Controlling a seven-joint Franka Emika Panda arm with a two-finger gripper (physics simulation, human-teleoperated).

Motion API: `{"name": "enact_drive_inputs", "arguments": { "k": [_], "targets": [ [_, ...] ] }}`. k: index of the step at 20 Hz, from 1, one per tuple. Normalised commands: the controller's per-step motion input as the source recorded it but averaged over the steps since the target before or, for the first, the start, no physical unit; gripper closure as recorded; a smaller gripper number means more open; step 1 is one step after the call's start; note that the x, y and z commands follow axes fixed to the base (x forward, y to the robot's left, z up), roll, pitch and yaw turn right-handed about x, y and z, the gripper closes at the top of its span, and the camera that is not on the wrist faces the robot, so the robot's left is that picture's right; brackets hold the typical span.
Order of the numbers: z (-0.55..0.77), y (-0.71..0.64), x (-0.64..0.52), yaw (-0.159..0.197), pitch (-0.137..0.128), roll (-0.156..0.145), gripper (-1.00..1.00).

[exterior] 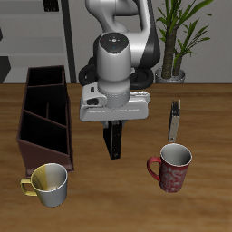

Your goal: Place the black book into the right desk caddy's right compartment

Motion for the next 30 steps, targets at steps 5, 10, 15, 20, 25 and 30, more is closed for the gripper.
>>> {"name": "enact_drive_inputs", "arguments": {
  "k": [5,10,15,20,25,30],
  "targets": [
    [0.54,-0.37,-0.15,0.032,-0.075,-0.058,1.00],
    [0.53,-0.60,-0.29,-0.023,-0.059,-0.089,1.00],
    [0.50,-0.56,-0.42,-0.006,-0.068,-0.064,1.00],
    [0.55,-0.48,-0.59,0.001,-0.053,-0.070,1.00],
    [0.46,-0.23,-0.68,-0.064,-0.044,-0.038,1.00],
    [0.39,-0.08,-0.61,-0.037,-0.047,-0.035,1.00]
  ]
}}
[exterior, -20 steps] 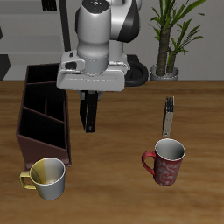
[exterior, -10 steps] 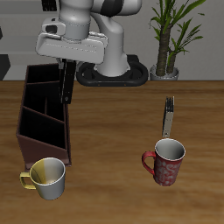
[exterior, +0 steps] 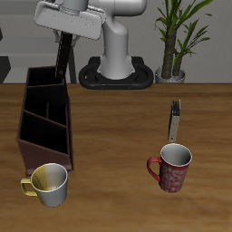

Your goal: Place the black book into the right desk caddy's right compartment

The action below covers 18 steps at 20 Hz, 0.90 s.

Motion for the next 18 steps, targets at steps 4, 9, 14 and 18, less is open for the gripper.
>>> {"name": "enact_drive_inputs", "arguments": {
  "k": [4,9,14,18],
  "targets": [
    [0.37,-0.04,-0.48,-0.062,-0.037,-0.031,1.00],
    [0.27,-0.05,-0.50,-0.042,-0.053,-0.044,1.00],
    [-0.03,-0.12,-0.16,-0.037,0.025,-0.054,1.00],
    [-0.05,-0.37,-0.11,-0.082,0.037,-0.114,1.00]
  ]
}}
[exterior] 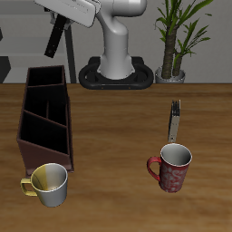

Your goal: Place the black book into the right desk caddy's right compartment

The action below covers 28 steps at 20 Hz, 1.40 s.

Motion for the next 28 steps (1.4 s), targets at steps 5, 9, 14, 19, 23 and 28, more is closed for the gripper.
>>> {"name": "enact_drive_inputs", "arguments": {
  "k": [5,9,14,19,23,28],
  "targets": [
    [-0.03,-0.13,-0.19,-0.016,0.015,-0.058,1.00],
    [0.07,0.00,-0.30,-0.023,-0.007,-0.038,1.00],
    [0.09,0.01,-0.22,0.018,-0.032,0.021,1.00],
    [-0.09,-0.07,-0.03,-0.003,0.012,-0.018,1.00],
    [-0.18,-0.07,0.07,-0.042,0.051,-0.017,1.00],
    [-0.16,0.03,-0.02,-0.006,0.024,0.016,1.00]
  ]
}}
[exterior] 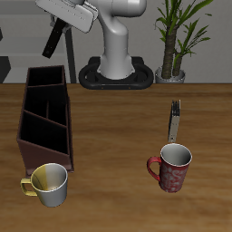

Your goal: Place the black book into the right desk caddy's right compartment

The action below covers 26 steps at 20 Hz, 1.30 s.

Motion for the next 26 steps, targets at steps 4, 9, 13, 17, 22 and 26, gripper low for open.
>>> {"name": "enact_drive_inputs", "arguments": {
  "k": [4,9,13,17,22,26],
  "targets": [
    [-0.13,0.06,-0.01,0.005,0.017,0.013,1.00],
    [-0.11,0.04,0.01,0.019,0.009,0.020,1.00],
    [-0.12,-0.07,0.04,0.011,0.016,-0.009,1.00],
    [-0.21,-0.13,0.10,-0.021,0.038,-0.019,1.00],
    [-0.30,-0.13,0.12,0.000,0.039,-0.016,1.00],
    [-0.47,-0.11,0.20,-0.016,0.075,-0.010,1.00]
  ]
}}
